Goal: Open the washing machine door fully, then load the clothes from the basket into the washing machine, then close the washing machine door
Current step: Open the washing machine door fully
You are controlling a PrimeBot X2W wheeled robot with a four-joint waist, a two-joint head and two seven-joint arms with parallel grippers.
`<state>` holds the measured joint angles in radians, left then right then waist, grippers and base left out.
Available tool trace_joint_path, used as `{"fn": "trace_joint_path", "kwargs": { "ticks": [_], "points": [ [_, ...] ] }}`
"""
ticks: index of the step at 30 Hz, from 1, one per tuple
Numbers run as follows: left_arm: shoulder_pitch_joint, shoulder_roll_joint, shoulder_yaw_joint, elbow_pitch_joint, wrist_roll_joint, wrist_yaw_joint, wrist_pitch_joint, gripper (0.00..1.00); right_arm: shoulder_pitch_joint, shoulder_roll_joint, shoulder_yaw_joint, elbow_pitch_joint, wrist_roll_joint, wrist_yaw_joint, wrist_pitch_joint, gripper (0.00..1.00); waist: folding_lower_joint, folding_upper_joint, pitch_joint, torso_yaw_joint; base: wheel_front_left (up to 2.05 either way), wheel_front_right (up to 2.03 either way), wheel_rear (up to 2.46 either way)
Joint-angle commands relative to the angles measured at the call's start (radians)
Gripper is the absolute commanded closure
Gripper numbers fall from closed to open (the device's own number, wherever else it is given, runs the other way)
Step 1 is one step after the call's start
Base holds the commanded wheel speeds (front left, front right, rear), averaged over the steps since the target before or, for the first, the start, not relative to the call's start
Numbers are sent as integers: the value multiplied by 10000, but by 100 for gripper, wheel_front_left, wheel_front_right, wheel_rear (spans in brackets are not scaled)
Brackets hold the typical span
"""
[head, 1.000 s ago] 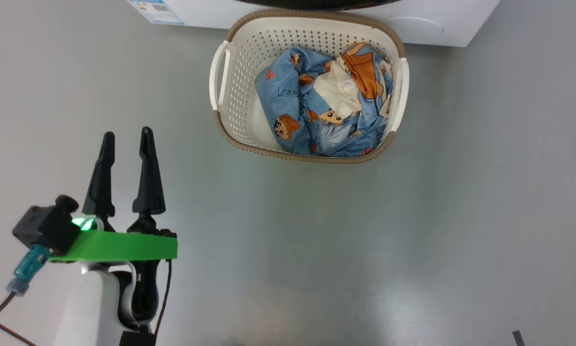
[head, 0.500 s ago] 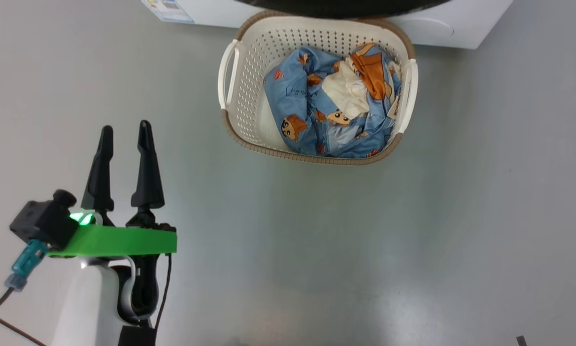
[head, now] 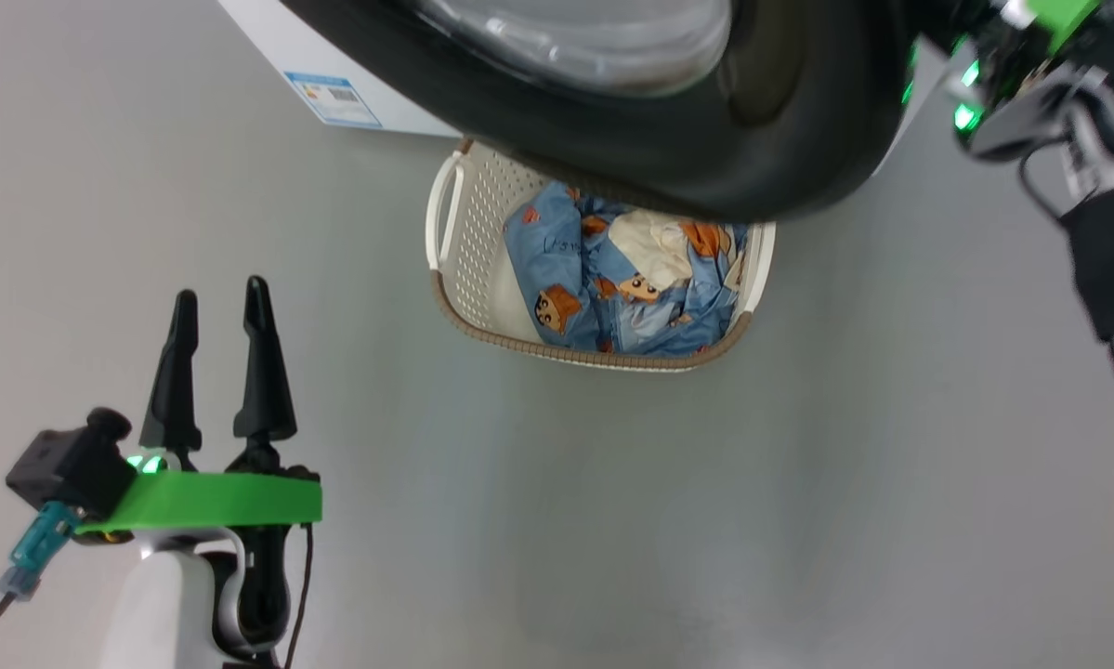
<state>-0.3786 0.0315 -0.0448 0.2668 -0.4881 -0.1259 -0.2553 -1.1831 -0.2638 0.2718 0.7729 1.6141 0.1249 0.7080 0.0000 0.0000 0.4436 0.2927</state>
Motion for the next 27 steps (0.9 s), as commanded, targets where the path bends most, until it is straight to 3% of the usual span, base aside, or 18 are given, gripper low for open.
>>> {"fn": "trace_joint_path", "kwargs": {
  "ticks": [1,27],
  "points": [
    [221,325,397,-166,180,-48,-65,0,384,357,163,-432,99,58,174,100,0,0,-390,-12,0,0,0],
    [1499,534,585,287,639,-48,-65,0,4217,652,-20,-2031,811,58,948,100,0,0,-2863,1380,0,0,0]
  ]
}}
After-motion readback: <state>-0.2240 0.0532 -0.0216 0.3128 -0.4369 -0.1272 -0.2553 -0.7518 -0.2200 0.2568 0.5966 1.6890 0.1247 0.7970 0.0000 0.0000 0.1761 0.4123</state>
